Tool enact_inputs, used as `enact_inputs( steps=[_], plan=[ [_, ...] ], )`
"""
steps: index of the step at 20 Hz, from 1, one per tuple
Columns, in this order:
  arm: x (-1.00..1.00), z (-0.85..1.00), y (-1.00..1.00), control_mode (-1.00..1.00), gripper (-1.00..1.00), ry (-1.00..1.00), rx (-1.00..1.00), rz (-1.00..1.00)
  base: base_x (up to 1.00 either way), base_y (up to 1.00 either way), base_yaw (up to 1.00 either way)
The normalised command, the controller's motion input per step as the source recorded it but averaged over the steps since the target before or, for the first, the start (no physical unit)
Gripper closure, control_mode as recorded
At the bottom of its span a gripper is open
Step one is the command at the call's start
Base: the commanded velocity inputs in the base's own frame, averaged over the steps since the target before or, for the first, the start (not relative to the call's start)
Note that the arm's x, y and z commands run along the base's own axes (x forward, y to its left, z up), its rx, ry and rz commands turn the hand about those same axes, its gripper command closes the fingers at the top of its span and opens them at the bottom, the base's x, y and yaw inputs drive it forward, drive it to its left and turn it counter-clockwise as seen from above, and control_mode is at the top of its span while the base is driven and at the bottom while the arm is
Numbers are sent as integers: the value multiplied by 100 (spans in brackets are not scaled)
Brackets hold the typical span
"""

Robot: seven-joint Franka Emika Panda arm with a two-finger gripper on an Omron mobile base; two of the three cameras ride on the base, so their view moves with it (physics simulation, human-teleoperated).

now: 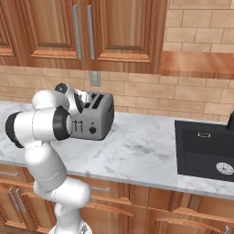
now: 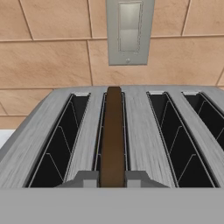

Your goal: Start the toaster. Once the lever pops up, take the bread to the plate on the dining counter.

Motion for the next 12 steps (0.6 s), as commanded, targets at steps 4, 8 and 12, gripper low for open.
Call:
enact_inputs(
  steps=[4,8,12],
  plan=[
    [0,0,0,-100,100,0,0,0,0,0,0],
    [0,0,0,-100,100,0,0,0,0,0,0],
    [0,0,0,-100,100,0,0,0,0,0,0]
  ],
)
